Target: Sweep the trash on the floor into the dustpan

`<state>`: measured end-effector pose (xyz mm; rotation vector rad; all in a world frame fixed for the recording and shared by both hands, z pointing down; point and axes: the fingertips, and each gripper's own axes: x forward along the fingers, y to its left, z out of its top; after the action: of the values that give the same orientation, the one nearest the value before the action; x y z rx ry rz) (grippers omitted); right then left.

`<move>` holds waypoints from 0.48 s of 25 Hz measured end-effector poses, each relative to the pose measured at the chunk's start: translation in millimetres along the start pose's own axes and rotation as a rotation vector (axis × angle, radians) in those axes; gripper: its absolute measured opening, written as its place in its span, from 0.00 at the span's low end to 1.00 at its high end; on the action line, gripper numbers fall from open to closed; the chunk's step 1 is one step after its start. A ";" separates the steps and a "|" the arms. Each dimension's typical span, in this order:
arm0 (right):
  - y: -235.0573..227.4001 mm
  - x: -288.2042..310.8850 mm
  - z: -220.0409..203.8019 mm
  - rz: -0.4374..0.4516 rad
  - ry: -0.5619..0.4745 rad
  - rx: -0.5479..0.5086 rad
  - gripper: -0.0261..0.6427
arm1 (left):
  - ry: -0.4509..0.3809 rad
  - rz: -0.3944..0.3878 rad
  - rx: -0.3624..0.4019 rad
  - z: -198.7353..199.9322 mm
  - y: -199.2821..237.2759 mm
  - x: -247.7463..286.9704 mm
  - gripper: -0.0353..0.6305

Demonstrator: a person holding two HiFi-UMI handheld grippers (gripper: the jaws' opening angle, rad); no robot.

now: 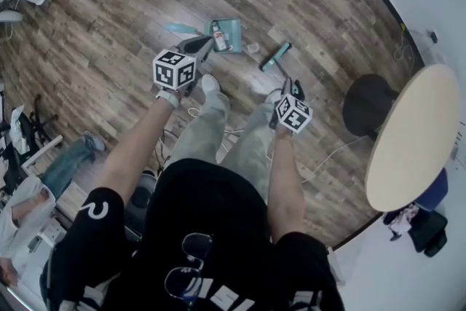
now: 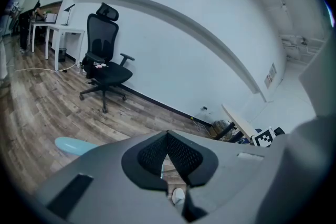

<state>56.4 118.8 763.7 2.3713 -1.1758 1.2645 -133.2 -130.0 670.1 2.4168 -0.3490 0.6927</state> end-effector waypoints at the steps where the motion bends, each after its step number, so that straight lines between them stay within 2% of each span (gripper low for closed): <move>1: 12.1 3.9 1.6 0.011 -0.002 -0.004 0.20 | -0.005 0.010 -0.007 0.0 9.3 -7.2 0.05; 6: 68.0 24.5 2.9 0.077 0.005 -0.055 0.21 | -0.029 0.067 -0.049 -3.9 52.9 -41.5 0.05; 12: 124.3 38.8 7.4 0.164 0.006 -0.067 0.21 | -0.061 0.121 -0.092 -9.5 93.8 -76.9 0.05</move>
<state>-17.7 11.4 767.4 2.2610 -1.4131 1.2574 -237.6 -191.8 678.5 2.3478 -0.5449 0.6415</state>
